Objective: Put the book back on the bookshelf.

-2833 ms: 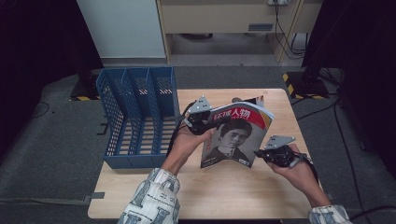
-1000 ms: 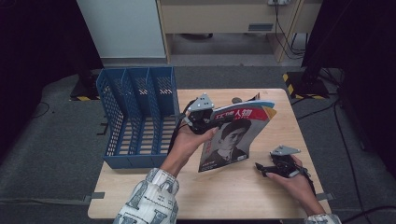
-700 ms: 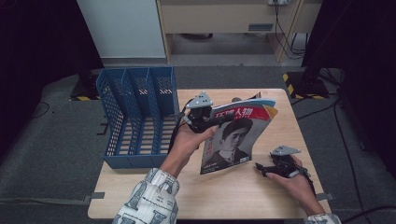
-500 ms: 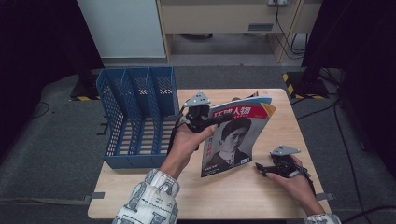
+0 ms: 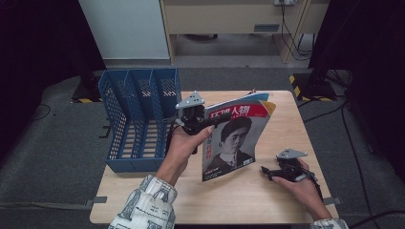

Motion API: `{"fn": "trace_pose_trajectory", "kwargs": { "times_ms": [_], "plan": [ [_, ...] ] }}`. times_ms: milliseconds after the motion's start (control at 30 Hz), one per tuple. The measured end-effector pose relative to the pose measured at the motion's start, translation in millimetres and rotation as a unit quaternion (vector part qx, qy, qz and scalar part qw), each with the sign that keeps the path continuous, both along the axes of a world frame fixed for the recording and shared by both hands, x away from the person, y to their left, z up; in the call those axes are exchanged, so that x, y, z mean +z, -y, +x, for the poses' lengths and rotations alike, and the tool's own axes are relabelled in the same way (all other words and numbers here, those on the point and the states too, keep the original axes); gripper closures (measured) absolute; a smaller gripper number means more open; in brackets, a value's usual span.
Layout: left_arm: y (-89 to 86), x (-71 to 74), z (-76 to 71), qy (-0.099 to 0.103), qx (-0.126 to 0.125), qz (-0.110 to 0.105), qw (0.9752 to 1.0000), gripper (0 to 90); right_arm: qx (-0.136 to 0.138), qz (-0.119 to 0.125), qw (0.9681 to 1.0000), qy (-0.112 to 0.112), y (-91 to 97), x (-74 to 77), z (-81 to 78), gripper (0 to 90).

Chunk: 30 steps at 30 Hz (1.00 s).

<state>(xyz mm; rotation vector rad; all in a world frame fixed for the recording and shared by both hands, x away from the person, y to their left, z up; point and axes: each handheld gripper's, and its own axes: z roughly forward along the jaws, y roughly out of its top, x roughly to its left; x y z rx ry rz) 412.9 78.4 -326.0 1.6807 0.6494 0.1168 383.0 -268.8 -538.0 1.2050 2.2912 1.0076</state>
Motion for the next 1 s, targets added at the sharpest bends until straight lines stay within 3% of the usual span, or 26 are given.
{"fn": "trace_pose_trajectory", "kwargs": {
  "times_ms": [267, 667, 1000],
  "plan": [
    [-13.2, 2.7, -1.9, -0.015, 0.012, -0.009, 0.9998, 86.5, -0.001, 0.001, 1.0000, -0.001, -0.1, 0.1, 0.0, 16.7],
    [-31.3, 6.2, -10.1, -0.010, 0.027, -0.012, 0.9995, 86.5, -0.002, -0.002, 1.0000, 0.001, -0.1, 0.0, 0.4, 16.7],
    [-53.4, 25.2, -10.8, -0.006, 0.045, -0.021, 0.9987, 86.5, -0.002, -0.002, 1.0000, 0.001, -0.1, -0.1, 0.6, 16.7]
  ]
}}
